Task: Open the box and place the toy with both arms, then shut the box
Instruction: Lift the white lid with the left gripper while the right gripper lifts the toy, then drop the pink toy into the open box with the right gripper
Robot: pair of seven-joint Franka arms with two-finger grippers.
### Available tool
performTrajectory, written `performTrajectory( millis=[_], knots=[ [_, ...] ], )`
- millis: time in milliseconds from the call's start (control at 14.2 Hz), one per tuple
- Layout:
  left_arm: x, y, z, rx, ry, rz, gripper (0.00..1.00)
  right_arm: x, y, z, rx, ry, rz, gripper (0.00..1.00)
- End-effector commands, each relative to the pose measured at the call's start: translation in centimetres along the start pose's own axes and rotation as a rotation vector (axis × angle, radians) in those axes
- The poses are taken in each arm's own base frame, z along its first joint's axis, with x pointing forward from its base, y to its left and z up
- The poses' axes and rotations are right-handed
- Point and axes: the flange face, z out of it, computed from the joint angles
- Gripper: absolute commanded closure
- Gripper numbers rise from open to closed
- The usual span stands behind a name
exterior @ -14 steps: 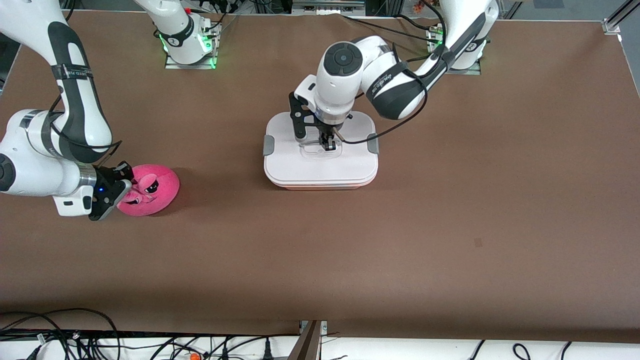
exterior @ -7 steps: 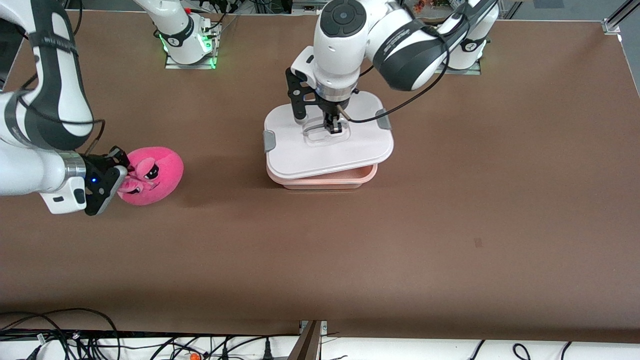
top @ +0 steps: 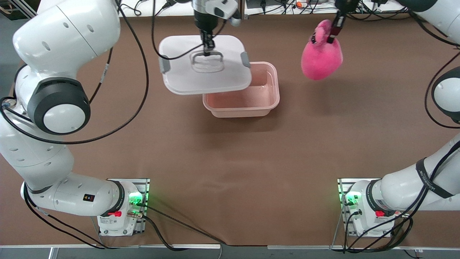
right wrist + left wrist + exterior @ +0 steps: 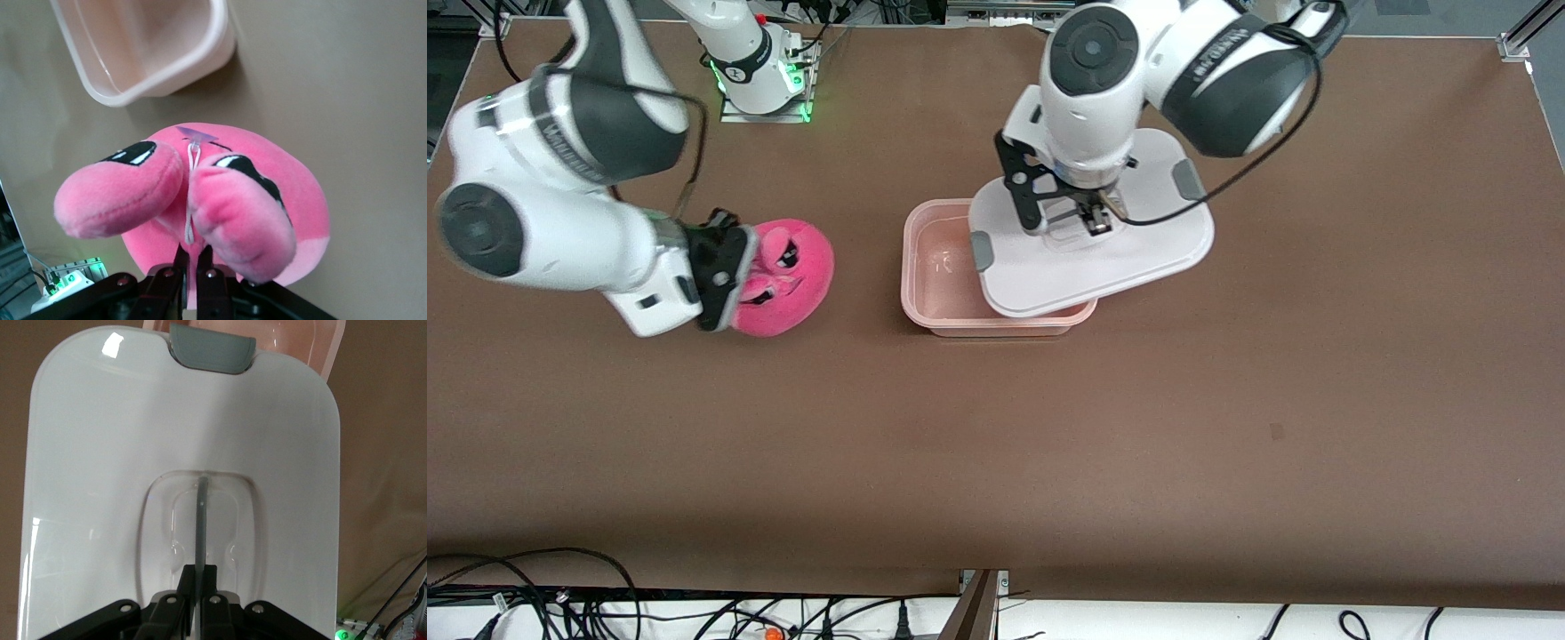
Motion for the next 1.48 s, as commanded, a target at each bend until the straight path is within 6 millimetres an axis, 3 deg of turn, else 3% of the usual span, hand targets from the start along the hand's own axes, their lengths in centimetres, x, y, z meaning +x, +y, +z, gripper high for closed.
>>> performTrajectory(
  millis=[0, 141, 281, 773, 914, 984, 1054, 1405],
  knots=[
    [-4.4, -1.7, -2.0, -0.029, -0.02, 0.073, 1.0, 6.2, -5.3, -0.3, -0.105, -0.094, -0.076, 1.0],
    [-6.9, -3.7, -1.7, -0.066, -0.045, 0.083, 1.0, 11.0, -9.9, 1.0, -0.192, -0.17, -0.081, 1.0],
    [-8.4, -5.0, -1.6, -0.091, -0.035, 0.108, 1.0, 14.5, -13.5, 3.0, -0.268, -0.225, -0.065, 1.0],
    [-8.9, -5.4, -1.7, -0.098, -0.026, 0.11, 1.0, 20.2, -15.6, 8.5, -0.353, -0.206, -0.028, 1.0],
    [-8.9, -5.4, -1.8, -0.097, -0.025, 0.11, 1.0, 21.3, -15.4, 9.6, -0.369, -0.17, 0.01, 1.0],
    [-8.9, -5.4, -1.8, -0.097, -0.025, 0.11, 1.0, 21.6, -15.3, 9.7, -0.375, -0.148, 0.038, 0.38],
    [-8.8, -5.4, -1.8, -0.097, -0.025, 0.111, 1.0, 21.8, -15.3, 9.6, -0.377, -0.124, 0.091, 0.0],
    [-8.6, -5.3, -1.7, -0.098, -0.024, 0.115, 1.0, 21.1, -17.1, 3.7, -0.305, 0.039, 0.366, 0.0]
  ],
)
